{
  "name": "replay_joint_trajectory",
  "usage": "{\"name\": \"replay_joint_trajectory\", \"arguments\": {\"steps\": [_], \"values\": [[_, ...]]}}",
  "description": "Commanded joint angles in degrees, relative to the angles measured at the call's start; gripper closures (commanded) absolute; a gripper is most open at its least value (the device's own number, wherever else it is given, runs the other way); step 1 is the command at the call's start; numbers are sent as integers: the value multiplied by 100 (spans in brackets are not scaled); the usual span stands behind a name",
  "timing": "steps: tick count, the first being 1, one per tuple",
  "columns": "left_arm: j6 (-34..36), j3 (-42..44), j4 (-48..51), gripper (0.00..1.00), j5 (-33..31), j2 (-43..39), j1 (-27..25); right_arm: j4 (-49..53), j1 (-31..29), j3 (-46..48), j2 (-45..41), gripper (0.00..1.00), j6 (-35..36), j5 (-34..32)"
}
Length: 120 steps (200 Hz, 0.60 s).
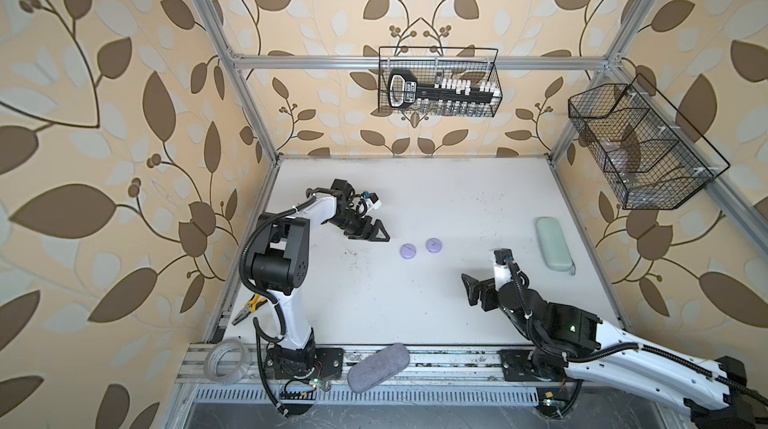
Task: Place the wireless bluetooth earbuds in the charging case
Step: 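Open the left gripper and lift it away from the case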
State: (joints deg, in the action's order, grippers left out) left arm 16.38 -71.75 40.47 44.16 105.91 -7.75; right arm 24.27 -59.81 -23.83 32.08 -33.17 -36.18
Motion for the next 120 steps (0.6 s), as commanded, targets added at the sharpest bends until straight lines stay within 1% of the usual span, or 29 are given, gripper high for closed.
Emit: {"name": "replay_joint_trajectory", "arguments": {"steps": [1, 24, 36, 76, 100, 120], "values": [[148, 144, 68, 2, -47, -620, 177, 60, 178, -49, -3, 0, 12, 155], [83, 425, -188, 1, -194, -1193, 281, 55, 296, -78, 4, 0, 12, 87], [-3, 635, -457, 1, -358, -1562, 291, 51, 358, -127, 72, 0, -11, -58], [-381, 1317, -1369, 1, -966, -2770, 300, 71, 692, -597, 601, 0, 103, -268], [-420, 1568, -1611, 1, -1208, -3158, 300, -36, 925, -798, 889, 0, 224, -363], [-525, 1687, -1721, 1, -1385, -3350, 309, -72, 1279, -939, 1136, 0, 231, -238]]}}
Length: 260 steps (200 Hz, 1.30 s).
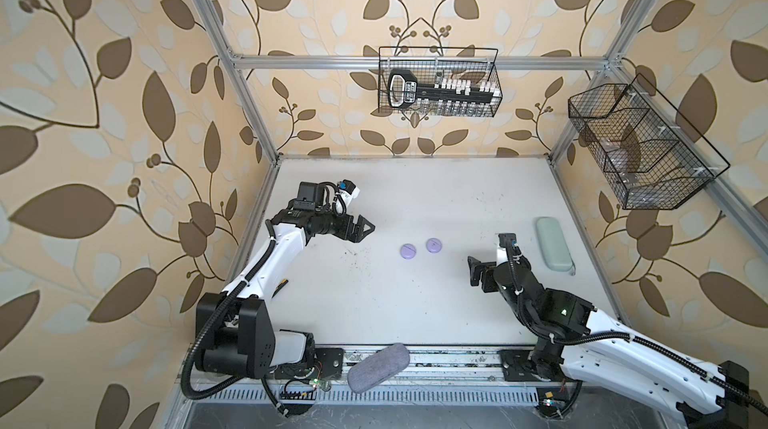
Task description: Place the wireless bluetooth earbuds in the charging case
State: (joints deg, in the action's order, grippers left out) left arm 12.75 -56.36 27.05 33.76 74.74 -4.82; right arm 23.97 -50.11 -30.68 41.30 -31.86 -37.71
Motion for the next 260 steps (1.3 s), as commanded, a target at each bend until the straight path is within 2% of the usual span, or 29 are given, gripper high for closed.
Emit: {"name": "replay_joint_trajectory", "arguments": {"steps": [1, 38, 73, 111, 146, 167, 198, 219, 260], "values": [[-165, 154, -386, 1, -349, -241, 16, -37, 326, -263, 231, 0, 96, -77], [-460, 428, -823, 1, -748, -661, 25, -99, 760, -436, 581, 0, 80, -149], [-961, 988, -1683, 1, -1557, -1162, 25, -403, 920, -413, 550, 0, 275, -258], [-974, 1547, -2402, 1, -1956, -1536, 25, -771, 1005, -172, 412, 0, 293, -830], [-915, 1817, -2724, 1, -2298, -1543, 64, -1384, 1082, 96, 317, 1, 678, -790], [-819, 1934, -2914, 6, -2367, -1390, 201, -1820, 1092, 347, 358, 8, 958, -1136], [-1050, 2037, -3247, 5, -1992, -1202, 701, -2019, 1256, 363, 430, 8, 1207, -1221], [-1169, 2033, -3434, 1, -1781, -1053, 982, -2062, 1374, 335, 531, 7, 1332, -1094], [-1265, 2219, -3903, 1, -1672, -852, 1197, -2203, 1560, 419, 403, 4, 1857, -340]]}}
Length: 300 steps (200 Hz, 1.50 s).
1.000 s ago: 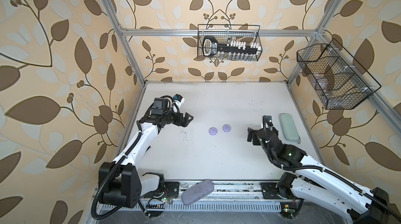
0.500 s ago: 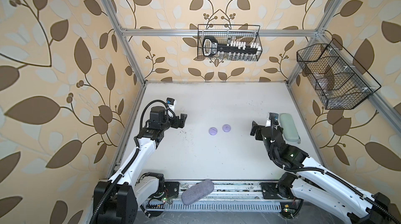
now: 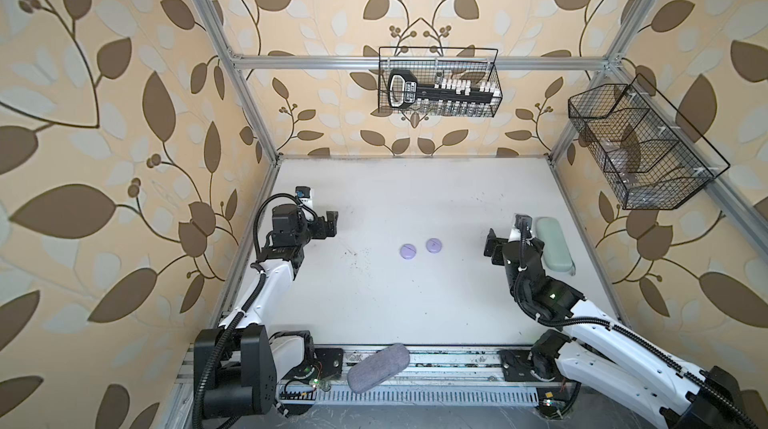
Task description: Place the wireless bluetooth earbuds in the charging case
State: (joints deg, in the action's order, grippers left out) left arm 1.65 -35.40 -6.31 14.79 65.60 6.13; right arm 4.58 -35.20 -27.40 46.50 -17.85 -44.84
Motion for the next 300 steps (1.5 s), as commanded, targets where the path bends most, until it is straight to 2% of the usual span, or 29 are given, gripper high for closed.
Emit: {"name": "replay_joint_trajectory", "arguments": {"steps": [1, 81, 164, 254, 300], "values": [[-156, 131, -579, 1, 226, 64, 105, -269, 72, 97, -125, 4, 465, 380], [-55, 845, -1842, 1, 471, 705, 321, -802, 701, 397, -182, 4, 920, 957], [-166, 1506, -3427, 1, 365, 1222, 334, -1161, 1377, 525, -163, 4, 886, 1474], [-117, 1392, -3681, 1, 377, 1903, 319, -1878, 1618, 855, -158, 5, 1099, 1662], [-111, 1422, -3835, 1, 426, 2017, 309, -2501, 2257, 1017, 200, 5, 1167, 2200]]}}
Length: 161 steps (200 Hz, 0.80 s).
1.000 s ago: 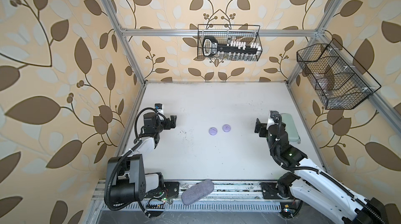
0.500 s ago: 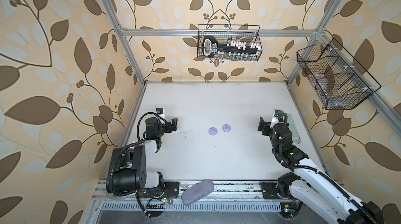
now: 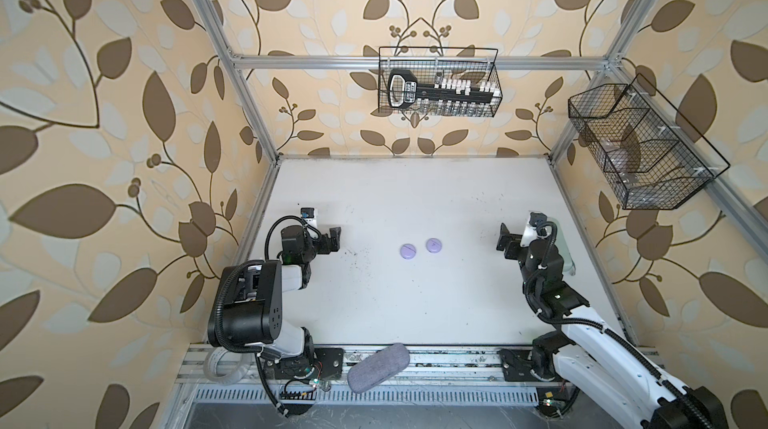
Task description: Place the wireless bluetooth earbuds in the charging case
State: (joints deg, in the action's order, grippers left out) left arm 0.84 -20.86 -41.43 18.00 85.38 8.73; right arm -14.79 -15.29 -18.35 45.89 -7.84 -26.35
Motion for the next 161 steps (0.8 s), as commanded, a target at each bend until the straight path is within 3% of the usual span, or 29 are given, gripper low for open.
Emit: {"name": "replay_joint_trajectory", "arguments": {"steps": [1, 85, 161], "values": [[-31, -27, -331, 1, 106, 39, 49, -580, 282, 108, 271, 5, 167, 355], [-31, -30, -313, 1, 107, 22, 50, -1825, 1377, 222, 1403, 5, 365, 1402], [-31, -15, -322, 1, 116, 16, 50, -2918, 1415, 304, 2423, 3, 643, 1747]]}}
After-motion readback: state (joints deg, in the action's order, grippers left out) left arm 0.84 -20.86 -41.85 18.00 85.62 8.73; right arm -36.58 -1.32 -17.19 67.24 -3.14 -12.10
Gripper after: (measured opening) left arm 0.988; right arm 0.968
